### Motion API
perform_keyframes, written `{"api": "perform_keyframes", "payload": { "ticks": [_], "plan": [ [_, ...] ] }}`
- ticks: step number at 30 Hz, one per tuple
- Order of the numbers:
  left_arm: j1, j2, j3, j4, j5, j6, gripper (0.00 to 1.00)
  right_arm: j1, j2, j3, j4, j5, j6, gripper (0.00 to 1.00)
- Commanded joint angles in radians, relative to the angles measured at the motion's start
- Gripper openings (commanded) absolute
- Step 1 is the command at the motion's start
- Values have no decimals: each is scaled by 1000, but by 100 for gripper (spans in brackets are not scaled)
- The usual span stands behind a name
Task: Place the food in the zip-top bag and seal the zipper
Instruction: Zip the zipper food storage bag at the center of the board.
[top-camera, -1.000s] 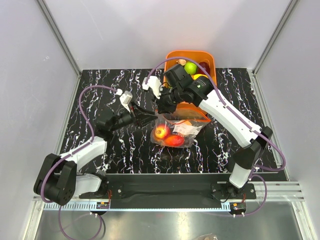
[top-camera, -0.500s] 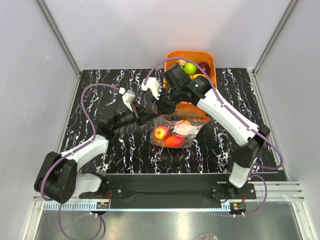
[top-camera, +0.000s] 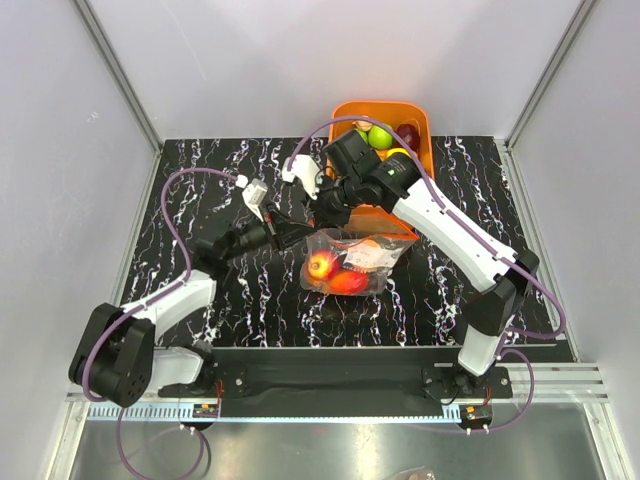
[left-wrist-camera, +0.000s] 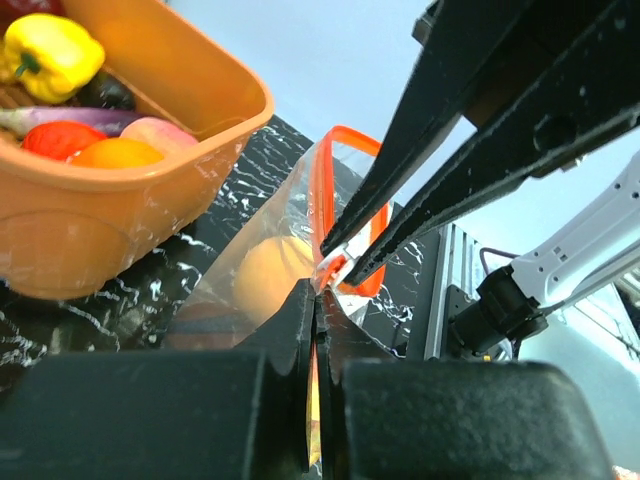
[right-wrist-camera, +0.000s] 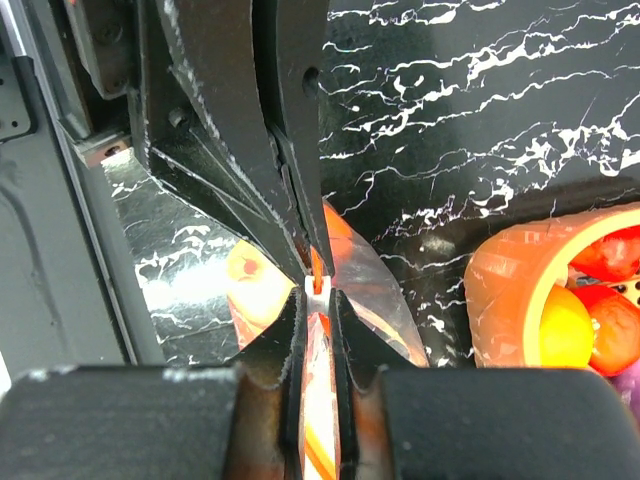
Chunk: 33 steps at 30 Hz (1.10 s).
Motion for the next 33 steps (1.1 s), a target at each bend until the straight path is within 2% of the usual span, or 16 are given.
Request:
{"api": "perform_keyframes", "payload": {
  "ticks": [1,9,17,23,33],
  "plan": [
    [30,-32,7,139,-24,-61,0,-4,-2,-48,10,51,-1,2],
    [70,-38,-43,242,-33,-163,0,-19,-41,-142,45,102,27,2],
    [105,-57,-62,239,-62,-190,0,-23,-83,-196,24,171,39,2],
    [150,-89,-62,136,-111,-178,0,-21,-143,-220,38,180,54,2],
    [184,-114,-33,-23,-206,-106,0,-23,-151,-127,-84,215,116,3]
  ]
}}
